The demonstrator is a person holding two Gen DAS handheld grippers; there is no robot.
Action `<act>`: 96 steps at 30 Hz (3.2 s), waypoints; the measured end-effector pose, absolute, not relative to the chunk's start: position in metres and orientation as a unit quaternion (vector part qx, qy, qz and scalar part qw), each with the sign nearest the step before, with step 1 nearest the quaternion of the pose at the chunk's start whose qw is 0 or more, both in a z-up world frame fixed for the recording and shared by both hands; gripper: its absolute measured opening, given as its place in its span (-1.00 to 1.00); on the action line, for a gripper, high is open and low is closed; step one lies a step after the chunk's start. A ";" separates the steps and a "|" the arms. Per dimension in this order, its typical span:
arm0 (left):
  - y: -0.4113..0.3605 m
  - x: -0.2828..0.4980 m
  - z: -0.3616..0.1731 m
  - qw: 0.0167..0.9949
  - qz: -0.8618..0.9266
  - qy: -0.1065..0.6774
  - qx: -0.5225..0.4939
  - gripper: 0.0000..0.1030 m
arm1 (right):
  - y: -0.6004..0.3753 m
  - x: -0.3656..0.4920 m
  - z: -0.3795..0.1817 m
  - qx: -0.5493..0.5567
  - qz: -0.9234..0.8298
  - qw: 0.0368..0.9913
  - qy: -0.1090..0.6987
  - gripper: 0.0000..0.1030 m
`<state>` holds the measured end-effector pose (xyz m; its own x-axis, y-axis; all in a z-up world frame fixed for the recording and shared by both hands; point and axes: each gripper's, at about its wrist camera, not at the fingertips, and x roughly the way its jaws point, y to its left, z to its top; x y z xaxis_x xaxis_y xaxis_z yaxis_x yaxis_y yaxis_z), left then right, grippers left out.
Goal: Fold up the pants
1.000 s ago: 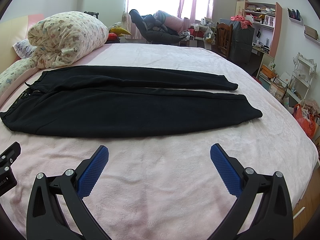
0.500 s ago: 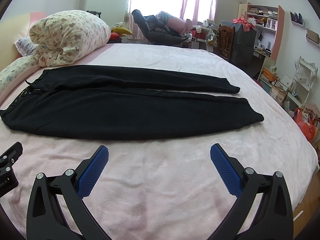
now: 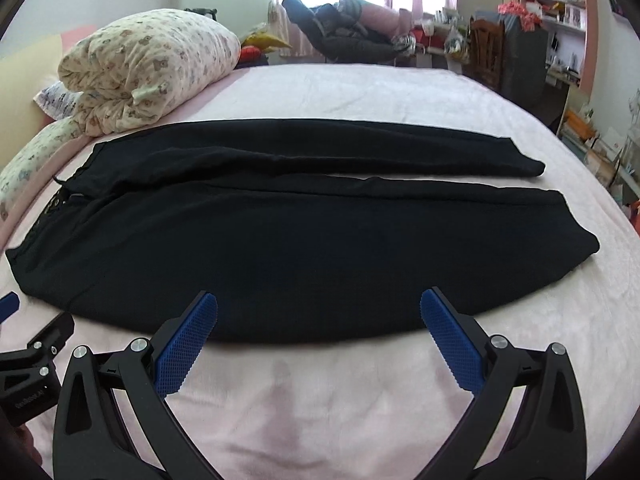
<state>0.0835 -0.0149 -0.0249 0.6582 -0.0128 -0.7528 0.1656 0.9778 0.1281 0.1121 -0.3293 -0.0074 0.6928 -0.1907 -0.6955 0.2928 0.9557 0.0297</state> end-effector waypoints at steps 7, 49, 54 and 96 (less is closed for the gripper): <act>0.001 0.109 0.005 0.884 -0.076 0.455 0.079 0.97 | -0.357 0.141 0.042 0.137 -0.100 0.899 0.404 0.97; -0.150 0.093 -0.044 0.724 -0.070 0.685 -0.047 0.97 | -0.827 0.361 -0.054 0.362 -0.105 0.713 0.591 0.46; -0.155 0.104 -0.043 0.727 -0.073 0.682 -0.037 0.97 | -0.819 0.358 -0.055 0.316 -0.133 0.732 0.589 -0.21; -0.112 0.290 0.014 0.732 -0.054 0.635 -0.240 0.96 | -0.702 0.136 -0.028 0.361 0.005 0.805 0.470 -0.79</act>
